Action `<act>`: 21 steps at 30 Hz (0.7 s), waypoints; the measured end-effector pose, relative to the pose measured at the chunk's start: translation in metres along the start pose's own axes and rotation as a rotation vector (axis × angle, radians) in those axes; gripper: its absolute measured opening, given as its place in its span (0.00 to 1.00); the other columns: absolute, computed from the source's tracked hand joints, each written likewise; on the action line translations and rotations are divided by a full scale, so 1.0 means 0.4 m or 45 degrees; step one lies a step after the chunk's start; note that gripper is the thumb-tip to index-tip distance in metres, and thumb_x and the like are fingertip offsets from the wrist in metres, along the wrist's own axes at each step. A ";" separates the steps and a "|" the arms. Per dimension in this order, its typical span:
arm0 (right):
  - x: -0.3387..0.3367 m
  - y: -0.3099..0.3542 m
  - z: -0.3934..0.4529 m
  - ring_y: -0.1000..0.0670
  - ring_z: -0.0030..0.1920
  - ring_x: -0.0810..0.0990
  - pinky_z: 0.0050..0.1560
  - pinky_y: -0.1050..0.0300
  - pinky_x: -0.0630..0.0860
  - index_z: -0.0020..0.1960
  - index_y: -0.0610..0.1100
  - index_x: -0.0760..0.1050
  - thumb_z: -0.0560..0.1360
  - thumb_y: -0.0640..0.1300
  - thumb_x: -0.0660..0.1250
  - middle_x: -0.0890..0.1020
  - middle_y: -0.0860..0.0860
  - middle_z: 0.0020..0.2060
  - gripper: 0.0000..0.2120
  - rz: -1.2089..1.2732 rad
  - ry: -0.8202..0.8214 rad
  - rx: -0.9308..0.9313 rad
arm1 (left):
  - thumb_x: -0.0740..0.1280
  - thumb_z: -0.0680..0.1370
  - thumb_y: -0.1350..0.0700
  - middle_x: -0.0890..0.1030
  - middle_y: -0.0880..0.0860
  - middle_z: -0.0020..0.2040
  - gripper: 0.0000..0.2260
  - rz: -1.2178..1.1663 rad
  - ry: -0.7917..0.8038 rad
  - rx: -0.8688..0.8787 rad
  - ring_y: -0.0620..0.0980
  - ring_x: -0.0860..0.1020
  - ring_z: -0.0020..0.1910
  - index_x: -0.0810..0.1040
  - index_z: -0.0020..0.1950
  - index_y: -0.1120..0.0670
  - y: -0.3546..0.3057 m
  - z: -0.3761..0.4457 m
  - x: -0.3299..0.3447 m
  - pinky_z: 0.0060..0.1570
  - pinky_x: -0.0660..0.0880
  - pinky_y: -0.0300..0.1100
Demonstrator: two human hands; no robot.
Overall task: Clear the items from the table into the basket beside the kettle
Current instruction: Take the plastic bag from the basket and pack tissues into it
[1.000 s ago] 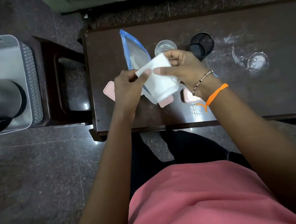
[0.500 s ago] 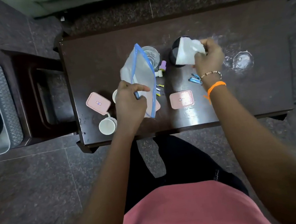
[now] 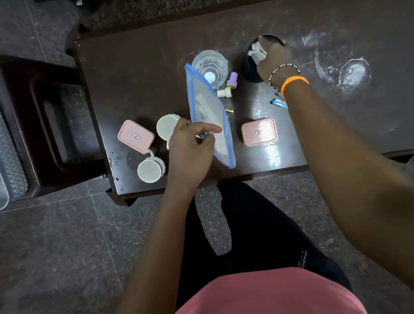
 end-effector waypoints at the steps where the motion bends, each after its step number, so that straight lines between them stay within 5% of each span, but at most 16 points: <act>1: -0.009 -0.001 -0.018 0.41 0.69 0.68 0.68 0.54 0.64 0.70 0.39 0.66 0.76 0.36 0.59 0.71 0.41 0.69 0.22 -0.045 -0.047 -0.080 | 0.63 0.75 0.62 0.68 0.44 0.38 0.12 -0.045 0.012 -0.017 0.40 0.72 0.35 0.83 0.45 0.48 0.000 0.001 0.001 0.37 0.66 0.22; 4: -0.036 -0.017 -0.129 0.39 0.69 0.67 0.67 0.62 0.64 0.68 0.38 0.68 0.70 0.28 0.60 0.68 0.39 0.69 0.27 -0.083 0.041 -0.359 | 0.63 0.76 0.62 0.72 0.47 0.43 0.13 -0.270 0.047 -0.086 0.42 0.75 0.38 0.82 0.41 0.45 -0.007 0.003 0.000 0.36 0.70 0.25; 7: -0.013 -0.046 -0.275 0.52 0.72 0.60 0.56 0.86 0.57 0.75 0.43 0.52 0.66 0.29 0.72 0.61 0.50 0.72 0.45 0.132 0.829 -0.505 | 0.63 0.76 0.62 0.77 0.56 0.50 0.13 -0.505 0.071 -0.178 0.47 0.78 0.42 0.82 0.40 0.46 -0.011 0.006 -0.004 0.41 0.76 0.35; 9: 0.028 -0.052 -0.342 0.61 0.70 0.57 0.63 0.83 0.54 0.75 0.46 0.46 0.62 0.34 0.77 0.58 0.58 0.70 0.53 0.297 1.138 -0.543 | 0.63 0.77 0.64 0.79 0.58 0.47 0.12 -0.673 0.110 -0.220 0.50 0.78 0.44 0.83 0.41 0.50 -0.014 0.005 -0.005 0.44 0.77 0.40; 11: 0.084 -0.052 -0.381 0.55 0.71 0.62 0.72 0.65 0.59 0.75 0.43 0.52 0.64 0.34 0.76 0.63 0.52 0.72 0.48 0.453 0.972 -0.478 | 0.63 0.77 0.65 0.80 0.55 0.43 0.10 -0.829 0.172 -0.216 0.48 0.79 0.43 0.82 0.44 0.53 -0.019 0.001 -0.006 0.49 0.78 0.40; 13: 0.120 -0.039 -0.399 0.50 0.61 0.73 0.65 0.54 0.70 0.70 0.38 0.64 0.71 0.31 0.68 0.74 0.40 0.65 0.30 0.604 0.584 -0.312 | 0.63 0.77 0.66 0.77 0.51 0.43 0.10 -0.960 0.229 -0.173 0.44 0.79 0.41 0.80 0.51 0.53 -0.018 -0.004 -0.010 0.50 0.79 0.38; 15: 0.132 -0.032 -0.404 0.58 0.46 0.78 0.49 0.63 0.75 0.62 0.34 0.73 0.75 0.29 0.60 0.82 0.39 0.52 0.16 0.748 0.333 -0.172 | 0.66 0.75 0.65 0.73 0.51 0.48 0.19 -1.005 0.202 -0.118 0.45 0.78 0.47 0.73 0.63 0.48 -0.010 -0.007 -0.020 0.55 0.78 0.41; 17: 0.129 -0.036 -0.398 0.67 0.35 0.79 0.38 0.73 0.74 0.59 0.32 0.74 0.77 0.28 0.55 0.85 0.51 0.39 0.14 0.993 0.351 -0.045 | 0.70 0.73 0.62 0.71 0.52 0.57 0.32 -0.750 0.004 -0.084 0.47 0.75 0.55 0.61 0.71 0.42 0.013 -0.002 -0.039 0.60 0.75 0.47; 19: 0.117 -0.048 -0.394 0.65 0.34 0.82 0.35 0.72 0.77 0.57 0.34 0.74 0.78 0.29 0.54 0.85 0.59 0.30 0.13 1.242 0.421 0.025 | 0.73 0.70 0.58 0.67 0.54 0.67 0.41 -0.467 -0.139 -0.155 0.49 0.71 0.64 0.51 0.74 0.42 0.053 0.010 -0.055 0.65 0.70 0.50; 21: 0.103 -0.059 -0.392 0.61 0.35 0.84 0.38 0.69 0.80 0.50 0.39 0.76 0.78 0.30 0.56 0.85 0.58 0.31 0.11 1.389 0.507 0.039 | 0.73 0.71 0.50 0.62 0.53 0.73 0.44 -0.458 -0.050 -0.397 0.48 0.66 0.67 0.45 0.76 0.43 0.101 0.021 -0.058 0.63 0.66 0.44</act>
Point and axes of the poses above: each hand's wrist, its own z-axis towards the middle knuckle, its own x-axis out of the palm, y = z × x, the point moved 1 cm from there along z, towards the middle knuckle
